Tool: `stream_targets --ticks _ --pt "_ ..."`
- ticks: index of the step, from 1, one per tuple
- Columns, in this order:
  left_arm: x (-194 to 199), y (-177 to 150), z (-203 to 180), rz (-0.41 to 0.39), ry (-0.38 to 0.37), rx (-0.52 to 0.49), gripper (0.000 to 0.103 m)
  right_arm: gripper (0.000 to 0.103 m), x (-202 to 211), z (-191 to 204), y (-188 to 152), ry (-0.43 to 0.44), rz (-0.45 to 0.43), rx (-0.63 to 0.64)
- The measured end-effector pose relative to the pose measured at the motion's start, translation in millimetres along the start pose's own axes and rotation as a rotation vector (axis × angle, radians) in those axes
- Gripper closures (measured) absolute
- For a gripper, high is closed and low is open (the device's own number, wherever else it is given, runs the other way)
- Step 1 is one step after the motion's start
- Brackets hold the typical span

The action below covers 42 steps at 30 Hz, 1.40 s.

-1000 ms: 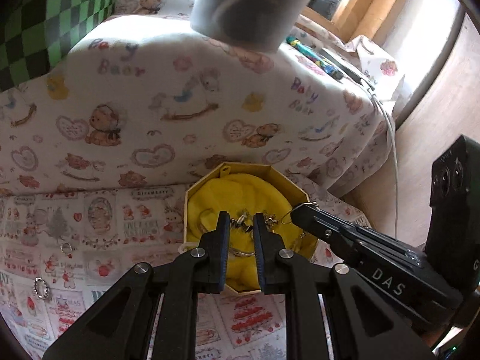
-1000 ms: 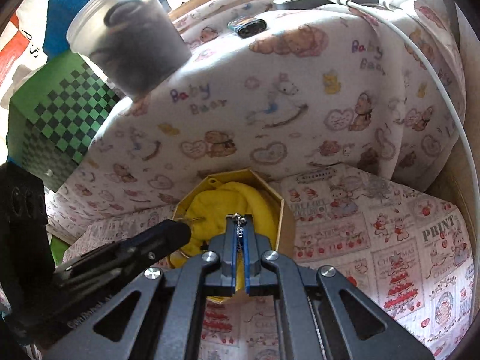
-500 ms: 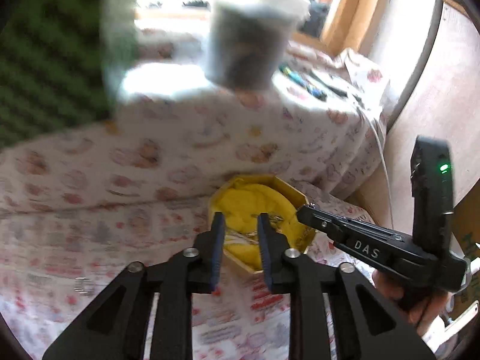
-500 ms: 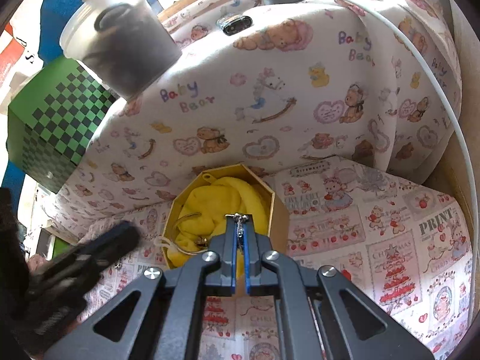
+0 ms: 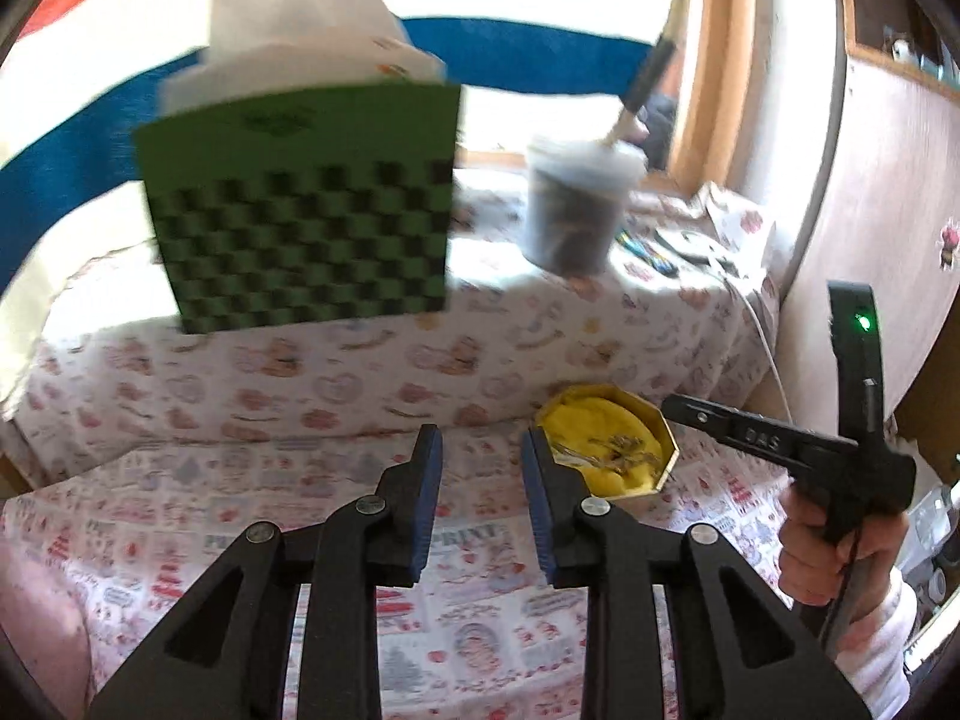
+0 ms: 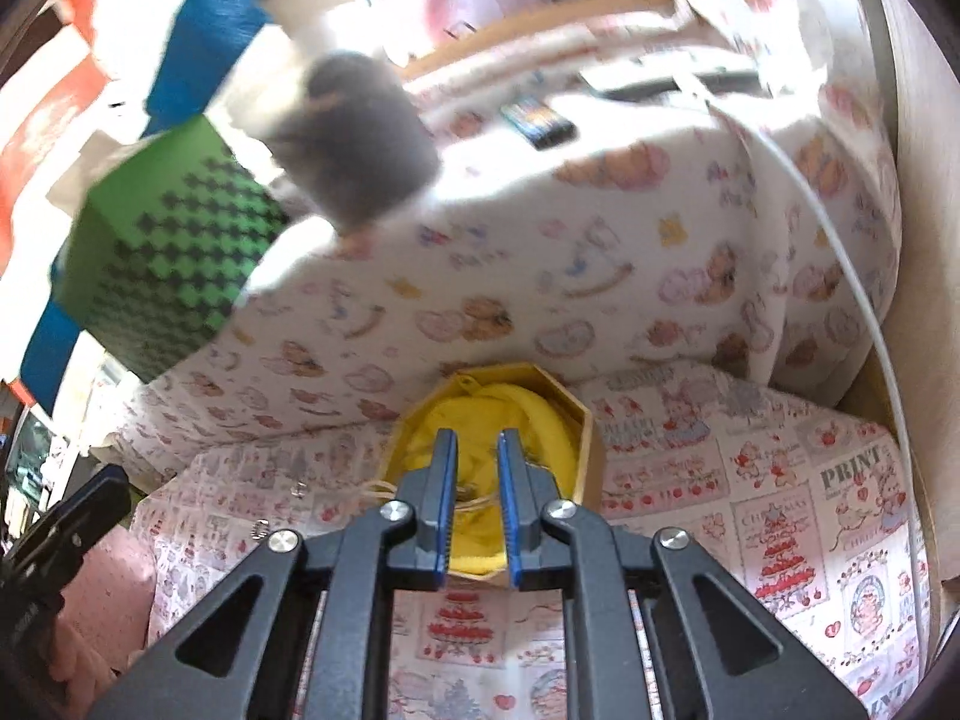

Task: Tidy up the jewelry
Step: 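Open the right tool over the box and lift both tools, then lower the left tool onto the silver ring and close on it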

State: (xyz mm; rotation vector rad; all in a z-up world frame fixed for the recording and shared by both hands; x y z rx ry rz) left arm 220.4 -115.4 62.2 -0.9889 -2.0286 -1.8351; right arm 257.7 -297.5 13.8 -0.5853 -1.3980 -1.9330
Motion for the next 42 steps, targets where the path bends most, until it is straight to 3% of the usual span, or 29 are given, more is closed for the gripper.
stream_targets --ticks 4,10,14,21,24,26,27,32,36,39,42 --pt "15.9 2.6 20.9 -0.046 0.023 0.017 0.077 0.091 9.8 23.8 -1.8 -0.001 -0.043 0.083" --pt "16.4 1.5 47.3 -0.045 0.065 0.047 0.076 0.091 8.5 49.1 -11.2 0.018 -0.042 0.149" --pt "4.4 -6.9 60.1 -0.020 0.068 0.081 0.067 0.090 -3.0 53.3 -17.4 0.008 -0.021 0.165" --pt "-15.6 -23.5 76.0 -0.015 0.099 0.085 0.061 0.090 -17.7 51.2 -26.8 -0.046 -0.001 0.196" --pt "-20.4 -28.5 83.9 -0.012 0.102 0.098 0.050 0.089 -19.9 53.4 -29.3 -0.041 -0.002 0.204" --pt "-22.7 -31.3 90.7 -0.014 0.109 0.116 0.034 0.079 -21.5 55.3 -30.9 -0.039 -0.004 0.210" --pt "-24.3 -32.8 93.9 -0.009 0.114 0.125 0.032 0.072 -22.7 56.2 -32.0 -0.038 -0.006 0.213" --pt "-39.6 -49.4 96.9 0.058 0.141 0.093 0.029 0.066 -27.0 54.1 -37.4 -0.072 -0.006 0.223" --pt "-49.1 -55.5 96.6 0.084 0.145 0.101 0.021 0.053 -29.5 50.9 -40.1 -0.093 -0.016 0.221" --pt "-59.0 -62.0 101.3 0.109 0.178 0.096 0.015 0.030 -31.7 44.6 -39.5 -0.129 -0.033 0.198" --pt "-76.2 -72.7 109.6 0.154 0.198 0.117 0.013 0.028 -34.4 34.6 -37.9 -0.187 -0.047 0.184"
Point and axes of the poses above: each gripper's, at about its wrist camera, not at the fingertips, and x roughly against the way its jaws point, z to its left, y to its top, the point moved 9 cm from there along -x, roughly the way its jaws point, and after that the axes turned 3 degrees about x, right-handed, at the moved point
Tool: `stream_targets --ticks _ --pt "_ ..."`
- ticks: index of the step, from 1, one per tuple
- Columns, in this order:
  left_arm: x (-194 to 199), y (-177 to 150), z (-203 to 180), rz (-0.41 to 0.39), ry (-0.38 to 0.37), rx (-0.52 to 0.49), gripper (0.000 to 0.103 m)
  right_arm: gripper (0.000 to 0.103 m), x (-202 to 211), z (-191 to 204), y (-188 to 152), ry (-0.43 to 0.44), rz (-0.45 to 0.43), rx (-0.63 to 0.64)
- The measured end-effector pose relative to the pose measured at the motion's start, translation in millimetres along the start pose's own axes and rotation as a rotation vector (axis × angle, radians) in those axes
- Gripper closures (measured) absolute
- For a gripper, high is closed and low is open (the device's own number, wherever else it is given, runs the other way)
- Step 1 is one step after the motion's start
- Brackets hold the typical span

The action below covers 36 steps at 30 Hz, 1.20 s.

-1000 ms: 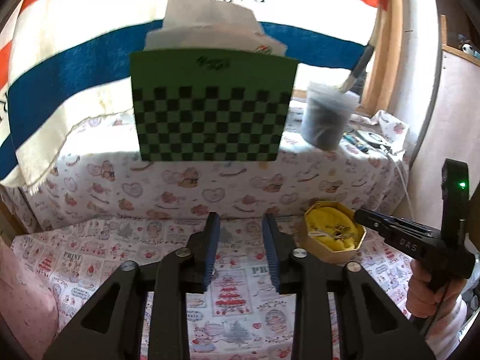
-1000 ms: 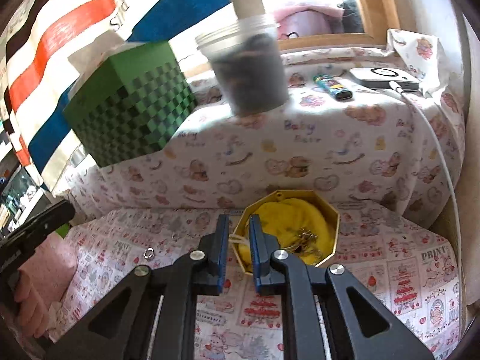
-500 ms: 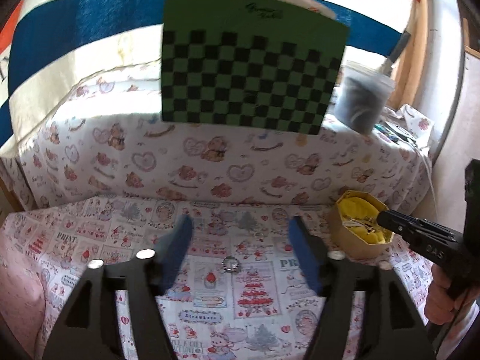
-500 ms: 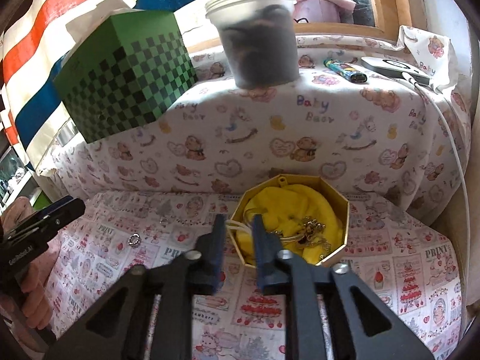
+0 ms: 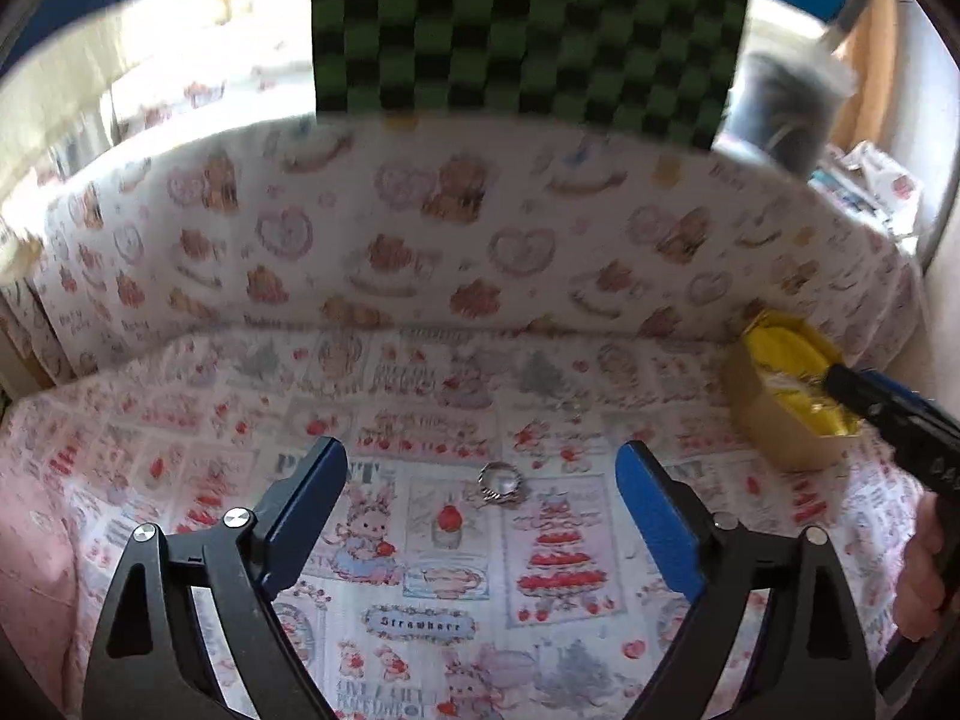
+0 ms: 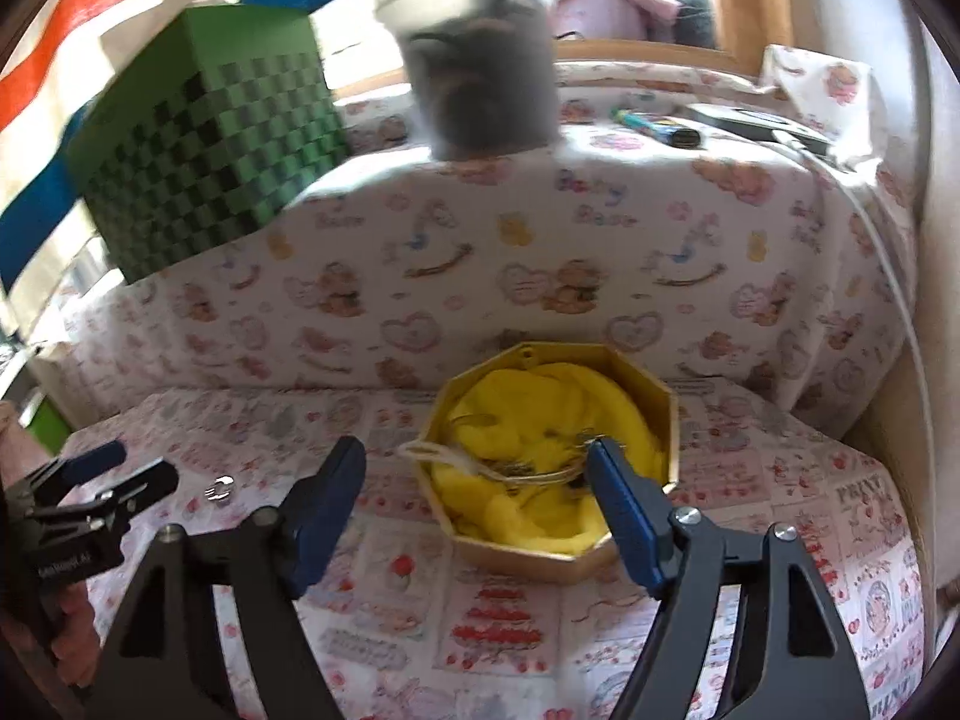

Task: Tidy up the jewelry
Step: 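Lower the left tool onto the silver ring and close on it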

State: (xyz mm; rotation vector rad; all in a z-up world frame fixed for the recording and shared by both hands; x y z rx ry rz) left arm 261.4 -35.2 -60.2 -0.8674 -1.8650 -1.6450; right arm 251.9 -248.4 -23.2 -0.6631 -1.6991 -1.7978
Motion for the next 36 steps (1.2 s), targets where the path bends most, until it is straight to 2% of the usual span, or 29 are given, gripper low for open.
stream_targets --ticks 3,6,10,12,15,17,18,22,25,32,36 --pt "-19.3 -8.6 3.8 0.073 0.002 0.011 0.013 0.024 -0.4 -4.6 1.2 -0.002 -0.007 -0.027" --pt "-24.3 -9.5 6.0 0.056 0.024 0.005 0.013 0.022 -0.9 -6.3 1.6 -0.008 -0.009 -0.029" --pt "-33.9 -16.3 4.3 0.091 -0.004 0.014 0.014 0.022 -1.6 -6.6 1.2 -0.024 -0.007 -0.023" --pt "-34.2 -15.5 6.7 0.073 0.007 0.007 0.020 0.022 -2.3 -6.3 0.9 -0.024 -0.003 -0.023" --pt "-34.1 -15.2 9.0 0.065 -0.004 0.008 0.036 0.022 -2.3 -5.9 0.9 -0.027 -0.003 -0.022" --pt "-35.3 -17.0 7.8 0.081 -0.030 0.011 0.062 0.022 -2.9 -6.1 0.9 -0.028 -0.001 -0.021" --pt "-35.6 -17.5 8.2 0.090 -0.044 0.013 0.065 0.022 -3.0 -6.3 0.8 -0.027 0.001 -0.022" --pt "-37.4 -16.7 8.9 0.092 -0.035 0.003 0.066 0.022 -4.3 -5.8 -0.4 -0.013 0.013 -0.031" --pt "-39.5 -15.1 3.6 0.082 0.002 -0.039 0.066 0.022 -4.4 -4.5 -0.8 -0.019 0.016 -0.023" --pt "-46.5 -16.5 -16.2 0.080 0.037 -0.112 0.069 0.022 -7.1 -2.1 -3.0 -0.023 0.032 -0.012" --pt "-48.3 -18.3 -24.6 0.076 0.060 -0.113 0.069 0.022 -8.7 -1.8 -4.0 -0.025 0.048 -0.010"
Point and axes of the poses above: each gripper's, at about its wrist camera, not at the fingertips, and x roughly against the way its jaws point, z to its left, y to its top, the point moved 9 cm from there along -x, roughly the way its jaws point, and after that the axes turned 3 degrees about x, right-handed, at the moved point
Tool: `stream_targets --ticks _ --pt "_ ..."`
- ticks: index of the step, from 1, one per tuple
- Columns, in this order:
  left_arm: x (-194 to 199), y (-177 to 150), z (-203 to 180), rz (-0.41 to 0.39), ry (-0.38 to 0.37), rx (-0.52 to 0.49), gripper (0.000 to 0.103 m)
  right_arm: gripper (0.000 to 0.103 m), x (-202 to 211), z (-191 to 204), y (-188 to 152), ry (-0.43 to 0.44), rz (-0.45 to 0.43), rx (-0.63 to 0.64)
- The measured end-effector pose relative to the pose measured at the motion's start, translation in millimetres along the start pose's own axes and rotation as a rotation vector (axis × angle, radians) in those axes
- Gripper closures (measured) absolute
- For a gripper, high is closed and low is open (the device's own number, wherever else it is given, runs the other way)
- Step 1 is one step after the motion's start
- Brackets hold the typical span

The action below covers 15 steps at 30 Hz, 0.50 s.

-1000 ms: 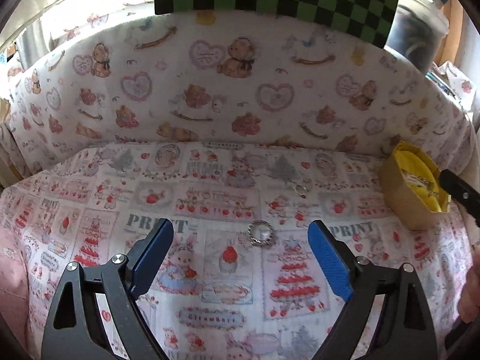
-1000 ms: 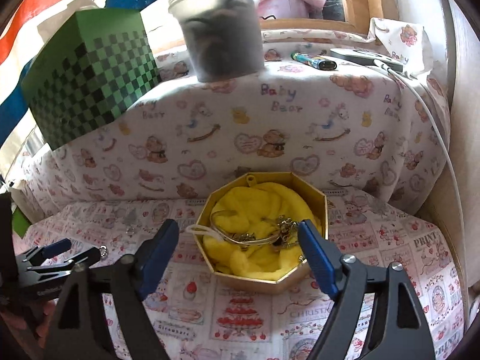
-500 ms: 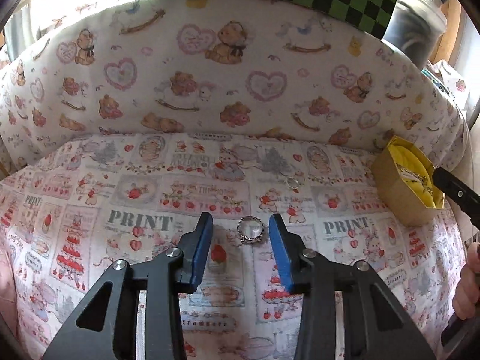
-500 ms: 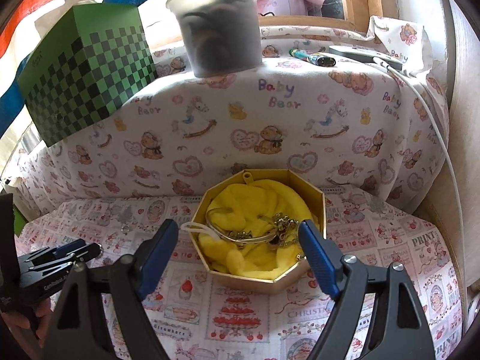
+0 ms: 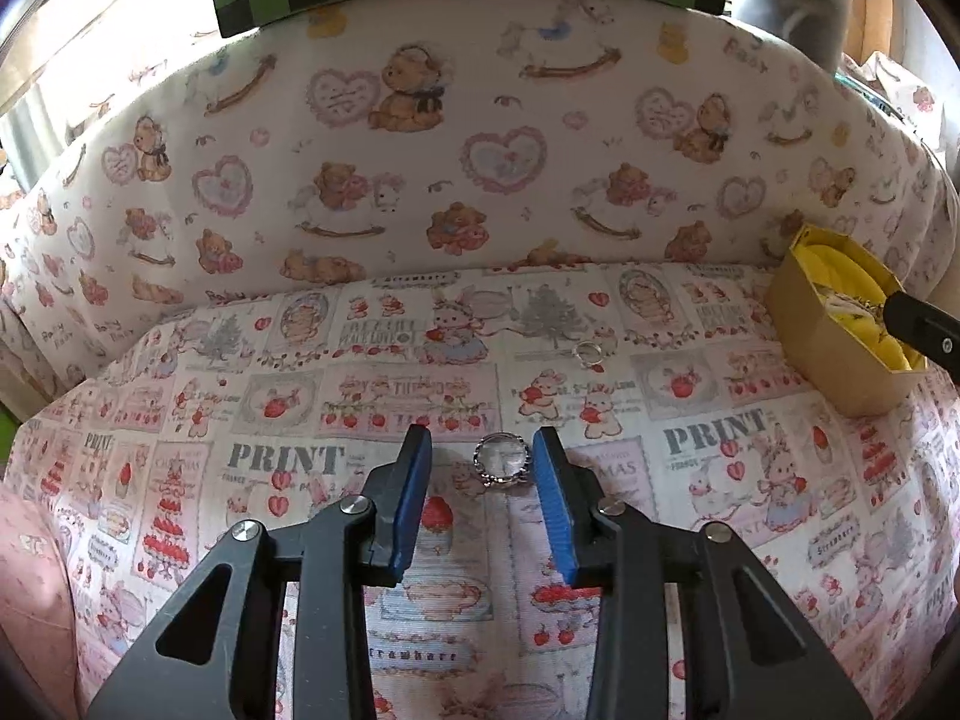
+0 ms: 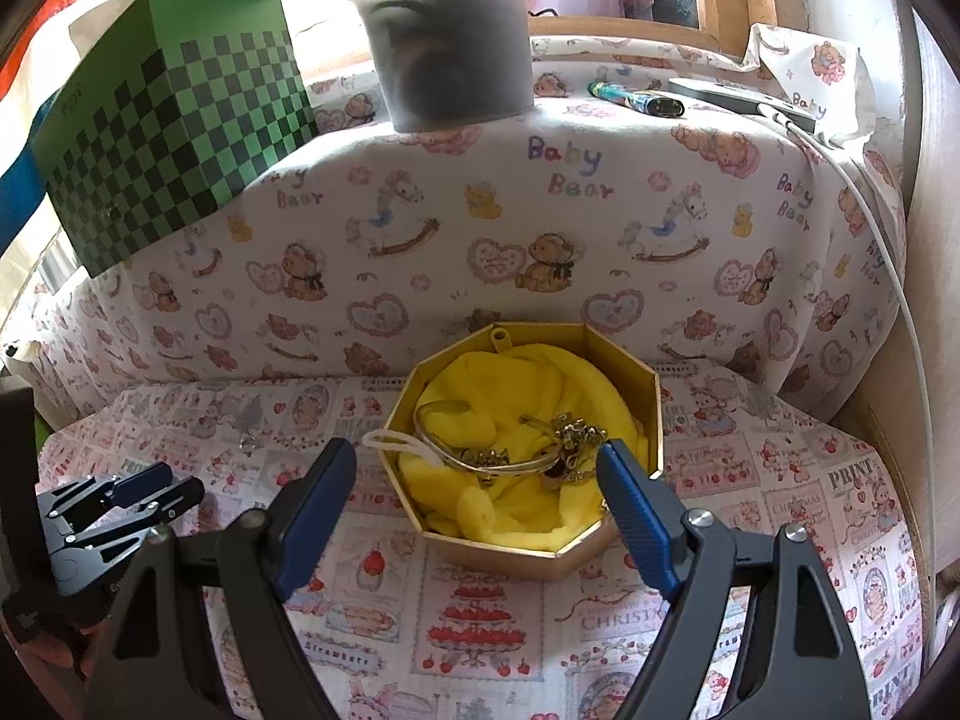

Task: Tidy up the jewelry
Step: 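Lower the left tool onto the silver ring and close on it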

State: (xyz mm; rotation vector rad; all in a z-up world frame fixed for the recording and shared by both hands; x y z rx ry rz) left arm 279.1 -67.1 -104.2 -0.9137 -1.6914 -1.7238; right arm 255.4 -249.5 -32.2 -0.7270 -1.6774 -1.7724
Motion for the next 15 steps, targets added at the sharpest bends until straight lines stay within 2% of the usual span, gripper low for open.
stream_targets --ticks 5,6,7,12,15 --pt "2.9 -2.4 -3.3 0.009 -0.050 0.026 0.071 0.022 -1.7 0.9 -0.3 0.002 0.007 0.004" --pt "0.5 -2.7 -0.7 0.010 -0.057 0.027 0.074 0.022 -1.9 1.6 -0.4 0.001 0.008 0.008" --pt "-0.9 -2.3 0.9 0.012 -0.066 0.029 0.084 0.022 -2.5 2.0 -0.4 0.001 0.010 0.012" --pt "-3.8 1.0 5.0 0.020 -0.097 0.042 0.084 0.022 -2.1 3.8 -1.2 0.004 0.009 0.018" --pt "1.1 3.0 13.4 0.012 -0.073 0.035 0.084 0.022 -1.9 3.2 -1.7 0.005 0.011 0.016"
Point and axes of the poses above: each gripper's, at about its wrist camera, not at the fingertips, and x roughly against the way its jaws point, z to its left, y to its top, the point moved 9 cm from there along -x, roughly the way its jaws point, and after that the axes turned 3 degrees about x, right-handed, at the moved point
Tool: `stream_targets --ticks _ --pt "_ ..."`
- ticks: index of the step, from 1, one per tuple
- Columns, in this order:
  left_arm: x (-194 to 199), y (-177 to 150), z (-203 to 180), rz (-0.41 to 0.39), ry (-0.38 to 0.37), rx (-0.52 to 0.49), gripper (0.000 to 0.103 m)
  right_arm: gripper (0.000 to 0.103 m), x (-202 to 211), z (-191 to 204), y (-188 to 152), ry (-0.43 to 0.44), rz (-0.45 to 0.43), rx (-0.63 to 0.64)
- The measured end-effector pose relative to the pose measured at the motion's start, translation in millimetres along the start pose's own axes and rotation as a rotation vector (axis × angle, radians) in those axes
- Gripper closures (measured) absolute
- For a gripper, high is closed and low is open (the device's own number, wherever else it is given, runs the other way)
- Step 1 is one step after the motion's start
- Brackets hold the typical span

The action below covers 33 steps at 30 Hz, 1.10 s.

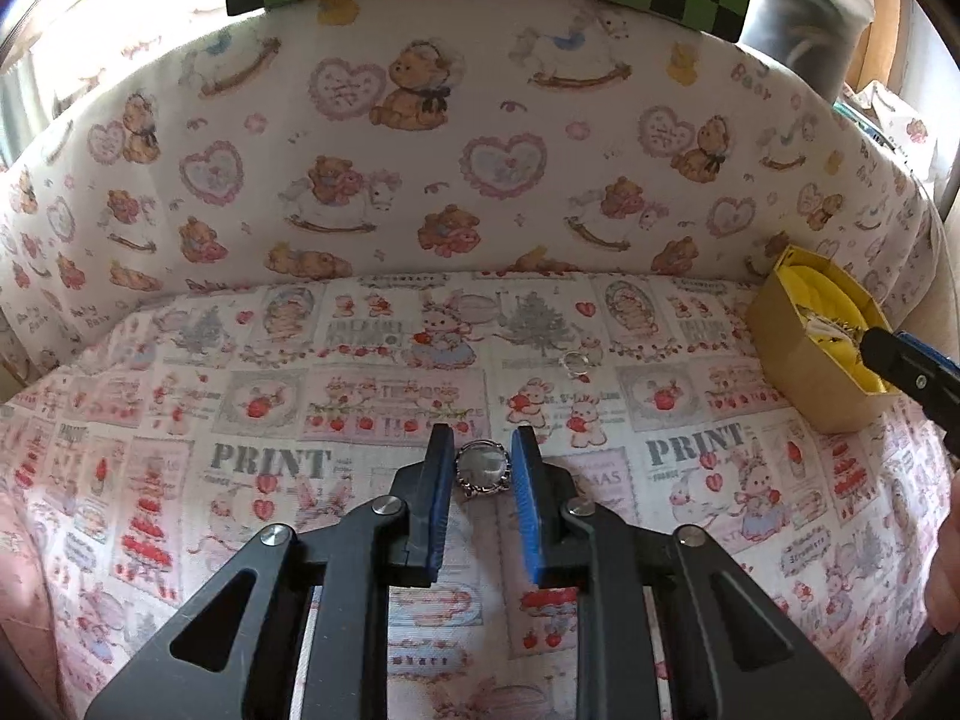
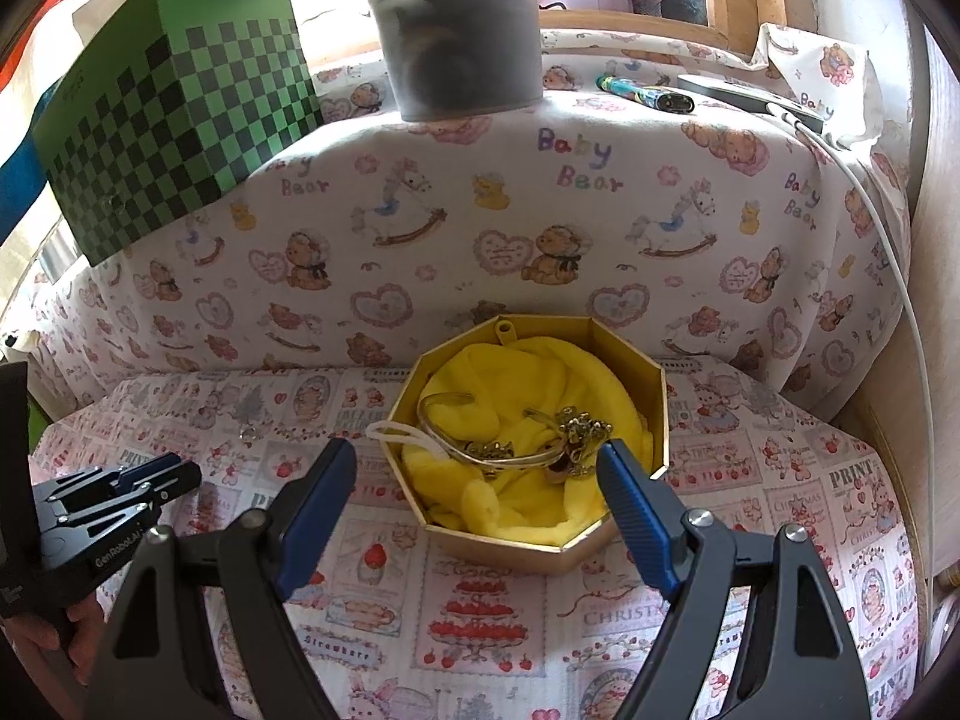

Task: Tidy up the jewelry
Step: 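Lower the left tool onto the silver ring and close on it, then grasp a small silver ring with the right tool while the left tool holds its ring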

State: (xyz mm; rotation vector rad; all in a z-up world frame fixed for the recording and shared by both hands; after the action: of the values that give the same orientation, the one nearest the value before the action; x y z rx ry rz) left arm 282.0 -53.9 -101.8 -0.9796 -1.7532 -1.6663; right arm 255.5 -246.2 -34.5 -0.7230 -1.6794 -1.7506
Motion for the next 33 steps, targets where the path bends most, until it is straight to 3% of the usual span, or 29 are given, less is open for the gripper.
stream_targets --ticks 8,14,18,20,24,26,28,33 --pt "36.9 7.8 23.2 -0.083 0.033 0.051 0.084 0.022 9.7 4.9 0.9 0.028 0.011 -0.001" --pt "54.7 16.7 50.0 -0.134 0.065 0.088 0.084 0.022 34.8 42.5 11.0 0.156 0.008 0.037" --pt "37.8 16.0 63.3 -0.076 0.004 0.168 0.084 0.022 18.8 72.7 14.3 0.204 0.088 0.056" --pt "28.4 12.1 73.3 -0.054 0.013 0.206 0.084 0.022 2.7 95.2 13.3 0.243 0.150 0.109" --pt "27.0 15.4 87.9 -0.055 0.021 0.228 0.084 0.022 -30.5 123.6 11.8 0.196 0.215 0.178" --pt "31.0 17.3 92.8 -0.060 0.006 0.243 0.084 0.029 -46.2 132.8 9.8 0.186 0.239 0.198" --pt "34.3 18.5 98.7 -0.069 -0.002 0.258 0.084 0.052 -60.9 140.5 7.1 0.149 0.258 0.219" --pt "36.2 16.9 107.3 -0.065 0.019 0.273 0.084 0.070 -81.0 153.5 0.9 0.164 0.300 0.228"
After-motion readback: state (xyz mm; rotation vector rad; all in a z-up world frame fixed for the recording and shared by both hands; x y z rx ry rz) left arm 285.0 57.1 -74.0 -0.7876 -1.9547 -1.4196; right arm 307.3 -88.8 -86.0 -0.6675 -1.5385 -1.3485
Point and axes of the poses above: each gripper's, at about its wrist camera, not at the fingertips, and x roughly against the way its jaws point, z to its left, y to its top, the point moved 9 cm from there along -x, roughly the way its jaws point, and after that the axes turned 3 degrees about x, right-handed, at the moved point
